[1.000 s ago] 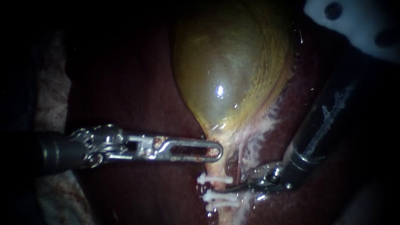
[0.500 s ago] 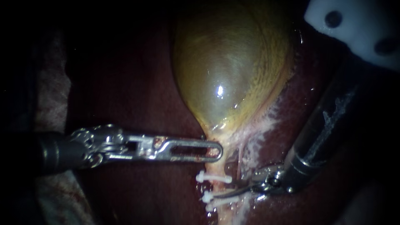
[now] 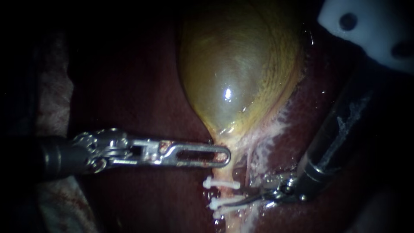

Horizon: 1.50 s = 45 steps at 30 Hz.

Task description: Go to the cutting position left tube

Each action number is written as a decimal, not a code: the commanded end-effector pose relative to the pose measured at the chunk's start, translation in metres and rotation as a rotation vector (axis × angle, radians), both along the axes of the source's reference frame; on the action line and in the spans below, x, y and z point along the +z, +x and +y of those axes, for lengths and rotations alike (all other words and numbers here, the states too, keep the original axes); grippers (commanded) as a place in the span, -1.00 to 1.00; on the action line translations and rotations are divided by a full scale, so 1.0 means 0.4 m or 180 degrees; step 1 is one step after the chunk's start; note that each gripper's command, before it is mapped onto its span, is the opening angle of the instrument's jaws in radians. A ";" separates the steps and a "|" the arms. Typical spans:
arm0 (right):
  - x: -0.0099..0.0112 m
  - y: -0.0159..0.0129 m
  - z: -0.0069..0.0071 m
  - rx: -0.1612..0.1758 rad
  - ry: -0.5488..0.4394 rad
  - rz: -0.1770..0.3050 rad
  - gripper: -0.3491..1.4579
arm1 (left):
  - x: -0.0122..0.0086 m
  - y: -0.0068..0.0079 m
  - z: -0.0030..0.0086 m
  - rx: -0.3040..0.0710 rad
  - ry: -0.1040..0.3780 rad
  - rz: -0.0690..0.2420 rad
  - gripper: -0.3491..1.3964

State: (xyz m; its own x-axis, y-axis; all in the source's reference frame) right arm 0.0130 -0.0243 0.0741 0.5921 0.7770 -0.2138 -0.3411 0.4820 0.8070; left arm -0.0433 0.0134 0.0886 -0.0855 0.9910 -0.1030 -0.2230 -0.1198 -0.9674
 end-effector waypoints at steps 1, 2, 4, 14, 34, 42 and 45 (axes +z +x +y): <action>-0.0003 -0.0006 0.0000 0.0004 0.0000 0.0011 0.65 | 0.0005 -0.0003 0.0002 -0.0007 0.0000 0.0005 -1.00; -0.0006 -0.0014 -0.0001 0.0006 -0.0002 0.0020 0.65 | 0.0009 -0.0005 0.0005 -0.0016 -0.0003 0.0012 -1.00; -0.0011 -0.0026 -0.0002 0.0000 -0.0002 0.0024 0.65 | 0.0016 -0.0010 0.0010 -0.0019 -0.0005 0.0014 -1.00; -0.0037 -0.0082 -0.0010 0.0006 -0.0007 0.0087 0.60 | 0.0071 -0.0048 0.0023 -0.0044 -0.0034 0.0031 -1.00; -0.0060 -0.0140 -0.0011 0.0002 -0.0182 0.0121 0.60 | 0.0203 -0.0150 -0.0010 -0.0007 -0.0113 0.0048 -1.00; -0.0060 -0.0140 -0.0012 0.0003 -0.0182 0.0120 0.58 | 0.0213 -0.0150 -0.0013 -0.0001 -0.0120 0.0056 -1.00; -0.0060 -0.0140 -0.0012 -0.0008 -0.0196 0.0126 0.58 | 0.0212 -0.0149 -0.0013 -0.0001 -0.0120 0.0057 -1.00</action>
State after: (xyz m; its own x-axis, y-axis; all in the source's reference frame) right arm 0.0074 -0.0247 0.0717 0.5837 0.7606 -0.2843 -0.3079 0.5313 0.7893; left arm -0.0493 0.0129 0.0972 -0.0873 0.9864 -0.1392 -0.2404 -0.1564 -0.9580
